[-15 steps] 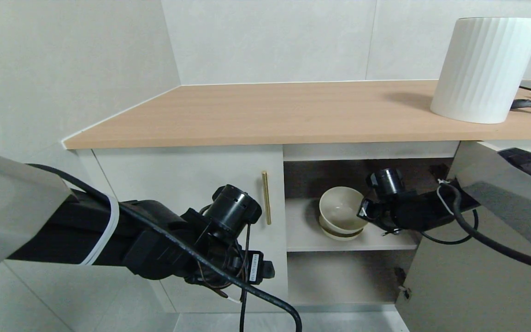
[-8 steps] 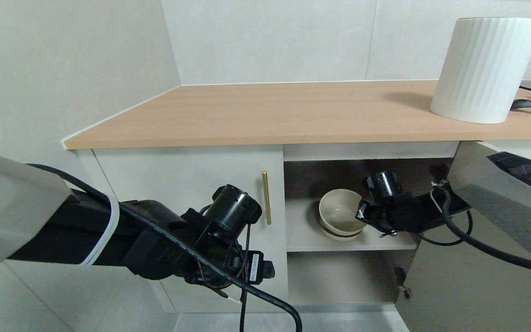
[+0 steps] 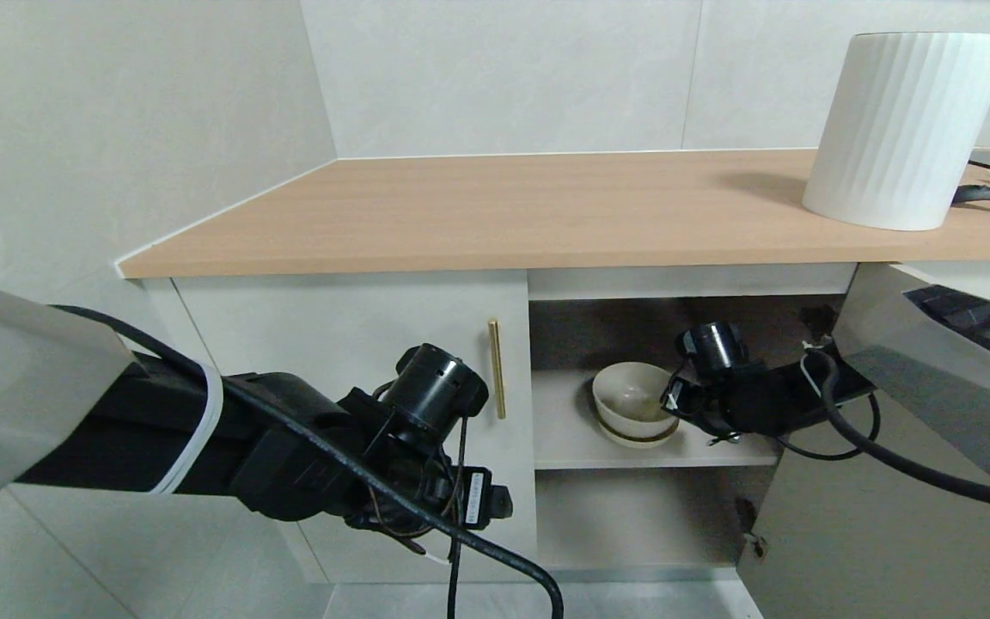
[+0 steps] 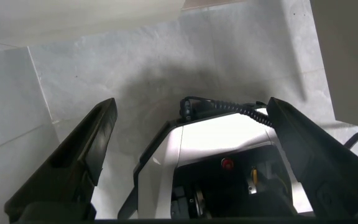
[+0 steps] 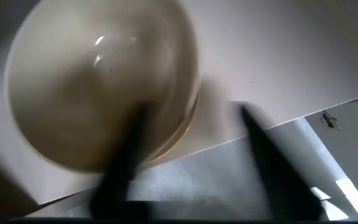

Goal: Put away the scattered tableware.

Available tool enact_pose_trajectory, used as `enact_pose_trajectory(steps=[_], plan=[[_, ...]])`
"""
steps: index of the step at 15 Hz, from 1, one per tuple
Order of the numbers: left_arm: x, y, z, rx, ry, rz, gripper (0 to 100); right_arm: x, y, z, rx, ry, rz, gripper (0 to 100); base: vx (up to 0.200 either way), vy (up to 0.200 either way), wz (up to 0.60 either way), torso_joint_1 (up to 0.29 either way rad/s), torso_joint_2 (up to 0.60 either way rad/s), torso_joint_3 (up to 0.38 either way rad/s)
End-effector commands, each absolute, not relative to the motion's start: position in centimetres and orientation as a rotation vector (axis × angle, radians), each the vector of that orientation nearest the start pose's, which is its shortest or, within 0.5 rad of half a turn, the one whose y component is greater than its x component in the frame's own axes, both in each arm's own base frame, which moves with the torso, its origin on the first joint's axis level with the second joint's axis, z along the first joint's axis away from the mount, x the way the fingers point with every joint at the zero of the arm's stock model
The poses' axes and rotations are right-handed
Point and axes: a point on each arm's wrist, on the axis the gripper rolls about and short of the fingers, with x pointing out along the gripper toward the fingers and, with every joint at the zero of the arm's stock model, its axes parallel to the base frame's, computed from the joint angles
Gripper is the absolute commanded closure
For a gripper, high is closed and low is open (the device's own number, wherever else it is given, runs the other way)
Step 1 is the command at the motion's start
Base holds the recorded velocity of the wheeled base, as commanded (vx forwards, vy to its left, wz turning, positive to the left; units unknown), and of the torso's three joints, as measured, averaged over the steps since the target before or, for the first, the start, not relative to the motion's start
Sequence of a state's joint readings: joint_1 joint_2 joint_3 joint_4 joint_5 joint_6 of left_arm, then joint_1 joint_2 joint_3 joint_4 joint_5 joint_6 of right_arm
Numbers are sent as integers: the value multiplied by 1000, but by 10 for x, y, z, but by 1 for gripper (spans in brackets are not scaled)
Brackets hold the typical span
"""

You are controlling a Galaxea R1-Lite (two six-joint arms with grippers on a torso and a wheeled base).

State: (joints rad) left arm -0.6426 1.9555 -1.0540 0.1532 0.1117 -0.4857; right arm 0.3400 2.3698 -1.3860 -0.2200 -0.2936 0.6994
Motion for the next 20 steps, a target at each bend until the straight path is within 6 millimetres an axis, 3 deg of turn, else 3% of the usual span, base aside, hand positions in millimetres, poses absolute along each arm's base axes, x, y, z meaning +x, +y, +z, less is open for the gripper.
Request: enact_pose_trajectory(steps=[1,8,11,14,15,17,20], plan=[[266,-196,99,-44,1069,-226,0,424,143,37,433,700,-204,0,0,0,0,0,0,0],[265,-194,107,-57,1048,-228,0,416,145,46,430,703,-190,0,0,0,0,0,0,0],[263,-186,121,-81,1008,-216,0,382,153,73,406,720,-109,0,0,0,0,0,0,0],[249,-157,149,-124,928,-173,0,339,138,114,331,713,-19,0,0,0,0,0,0,0],[231,-141,167,-154,875,-176,0,312,132,135,304,710,33,0,0,0,0,0,0,0],[205,-124,185,-184,811,-195,0,278,120,156,285,700,60,0,0,0,0,0,0,0],[175,-104,190,-187,757,-178,0,234,105,178,269,694,85,0,0,0,0,0,0,0]])
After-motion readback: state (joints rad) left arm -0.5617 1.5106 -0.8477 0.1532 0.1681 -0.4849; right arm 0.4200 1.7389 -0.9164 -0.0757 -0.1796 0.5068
